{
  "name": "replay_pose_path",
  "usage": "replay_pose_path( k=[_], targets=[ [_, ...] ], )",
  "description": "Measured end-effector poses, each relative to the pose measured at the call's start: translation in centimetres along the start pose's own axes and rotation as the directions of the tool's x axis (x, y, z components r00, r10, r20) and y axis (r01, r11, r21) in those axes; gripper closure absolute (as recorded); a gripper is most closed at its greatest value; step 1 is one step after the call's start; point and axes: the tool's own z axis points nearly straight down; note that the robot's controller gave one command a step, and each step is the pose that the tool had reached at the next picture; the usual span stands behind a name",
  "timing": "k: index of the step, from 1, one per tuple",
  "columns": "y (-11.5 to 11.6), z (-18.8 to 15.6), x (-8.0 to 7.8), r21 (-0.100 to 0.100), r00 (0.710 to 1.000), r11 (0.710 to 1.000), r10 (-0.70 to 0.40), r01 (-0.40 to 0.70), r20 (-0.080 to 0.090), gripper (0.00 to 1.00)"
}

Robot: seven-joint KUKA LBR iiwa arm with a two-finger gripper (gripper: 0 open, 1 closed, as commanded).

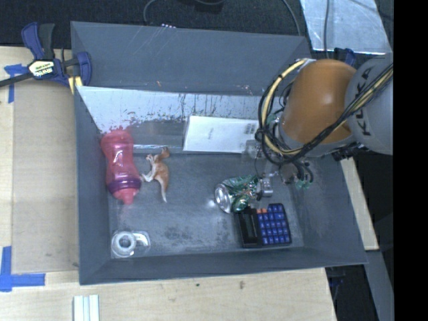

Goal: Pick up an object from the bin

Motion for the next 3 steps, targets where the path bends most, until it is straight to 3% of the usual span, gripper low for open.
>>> replay_pose_path(
  k=[1, 2, 3],
  targets=[
    [0.0, -0.5, -0.2, 0.0, 1.0, 1.0, -0.001, 0.001, 0.008, 0.0],
    [-1.5, 2.6, -0.2, 0.0, 1.0, 1.0, -0.003, 0.003, 0.016, 0.0],
    [-1.7, 5.8, 2.1, 0.002, 0.999, 1.0, 0.021, -0.021, 0.024, 1.0]
  ],
)
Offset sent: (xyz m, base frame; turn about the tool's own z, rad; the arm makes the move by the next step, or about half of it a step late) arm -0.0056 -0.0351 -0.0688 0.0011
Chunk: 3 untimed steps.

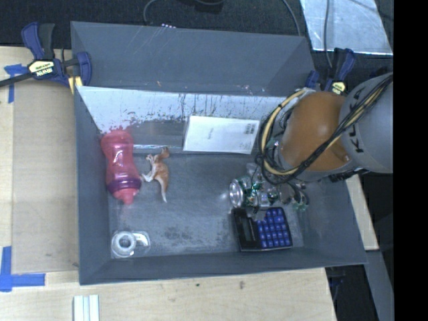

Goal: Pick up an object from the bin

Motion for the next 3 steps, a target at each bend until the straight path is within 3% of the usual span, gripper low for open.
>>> replay_pose_path(
  k=[3],
  targets=[
    [0.01, -0.03, -0.01, 0.0, 1.0, 1.0, -0.001, 0.001, 0.0, 1.0]
  ],
)
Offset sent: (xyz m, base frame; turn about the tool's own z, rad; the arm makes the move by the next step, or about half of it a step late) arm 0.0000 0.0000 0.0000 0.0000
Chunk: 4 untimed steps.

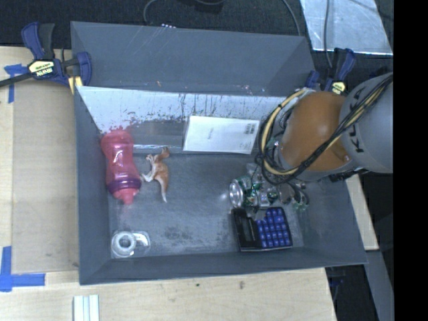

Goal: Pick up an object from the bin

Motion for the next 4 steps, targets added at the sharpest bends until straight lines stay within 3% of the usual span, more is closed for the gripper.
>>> replay_pose_path(
  k=[4],
  targets=[
    [0.01, 0.0, 0.0, 0.0, 1.0, 1.0, 0.0, 0.0, 0.0, 1.0]
  ],
)
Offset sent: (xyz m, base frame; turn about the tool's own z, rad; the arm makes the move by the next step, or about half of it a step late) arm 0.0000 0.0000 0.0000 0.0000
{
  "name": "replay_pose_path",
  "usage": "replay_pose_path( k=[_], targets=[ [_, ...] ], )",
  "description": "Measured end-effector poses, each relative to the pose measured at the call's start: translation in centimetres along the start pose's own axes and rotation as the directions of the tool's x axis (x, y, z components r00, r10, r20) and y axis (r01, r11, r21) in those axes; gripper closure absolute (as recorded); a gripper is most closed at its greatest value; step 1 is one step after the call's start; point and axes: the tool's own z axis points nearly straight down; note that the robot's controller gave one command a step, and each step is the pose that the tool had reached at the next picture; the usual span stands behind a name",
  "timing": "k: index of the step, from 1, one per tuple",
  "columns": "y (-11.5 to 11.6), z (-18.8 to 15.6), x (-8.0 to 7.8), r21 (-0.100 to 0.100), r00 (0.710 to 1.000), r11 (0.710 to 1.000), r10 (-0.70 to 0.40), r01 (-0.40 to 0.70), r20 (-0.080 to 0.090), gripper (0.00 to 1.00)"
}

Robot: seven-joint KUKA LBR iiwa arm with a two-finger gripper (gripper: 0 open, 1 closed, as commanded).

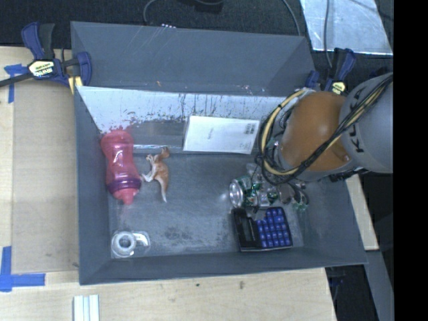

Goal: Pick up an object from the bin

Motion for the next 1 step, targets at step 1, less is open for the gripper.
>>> replay_pose_path(
  k=[1],
  targets=[
    [0.0, 0.0, 0.0, 0.0, 1.0, 1.0, 0.0, 0.0, 0.0, 1.0]
  ],
)
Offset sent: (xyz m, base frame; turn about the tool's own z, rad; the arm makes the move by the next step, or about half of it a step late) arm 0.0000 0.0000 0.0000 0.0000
